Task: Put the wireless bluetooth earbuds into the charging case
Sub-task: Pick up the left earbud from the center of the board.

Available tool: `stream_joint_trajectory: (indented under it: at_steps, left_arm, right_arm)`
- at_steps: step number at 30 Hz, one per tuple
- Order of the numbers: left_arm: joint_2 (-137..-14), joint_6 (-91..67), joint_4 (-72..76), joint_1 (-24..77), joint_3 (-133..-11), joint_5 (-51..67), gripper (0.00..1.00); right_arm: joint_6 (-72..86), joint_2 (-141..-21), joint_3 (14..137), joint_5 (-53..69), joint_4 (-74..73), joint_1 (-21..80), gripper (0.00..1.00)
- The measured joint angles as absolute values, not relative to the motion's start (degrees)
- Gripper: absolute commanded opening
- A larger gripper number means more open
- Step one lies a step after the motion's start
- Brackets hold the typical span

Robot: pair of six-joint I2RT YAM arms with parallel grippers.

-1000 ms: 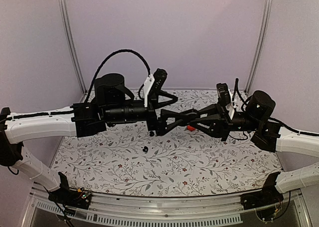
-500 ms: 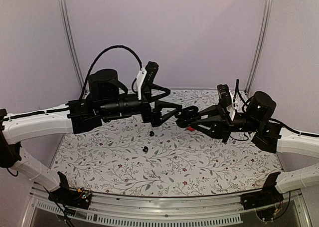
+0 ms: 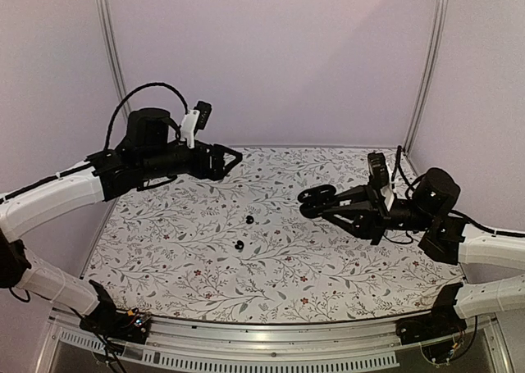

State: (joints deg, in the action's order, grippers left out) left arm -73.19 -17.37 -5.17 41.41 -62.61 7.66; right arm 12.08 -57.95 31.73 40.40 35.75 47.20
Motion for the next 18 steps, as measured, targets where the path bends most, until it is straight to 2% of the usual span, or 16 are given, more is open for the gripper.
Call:
stream_joint_trajectory:
  at_steps: [5, 11, 18]
  left_arm:
    - [-78.06, -17.61, -16.23, 40.42, -62.7, 4.64, 0.99]
    - [-86.89, -16.51, -27.83, 40.56, -64.29, 4.75, 0.87]
    - [-93.86, -13.15, -34.74, 42.63, -67.4, 4.89, 0.74]
  right_arm:
    - [12.51, -55.4, 28.45, 38.7, 37.08, 47.18, 0.0]
    - [12.45, -53.04, 26.92, 38.04, 37.6, 47.18, 0.0]
    - [11.05, -52.03, 26.26, 38.54, 37.32, 47.18, 0.0]
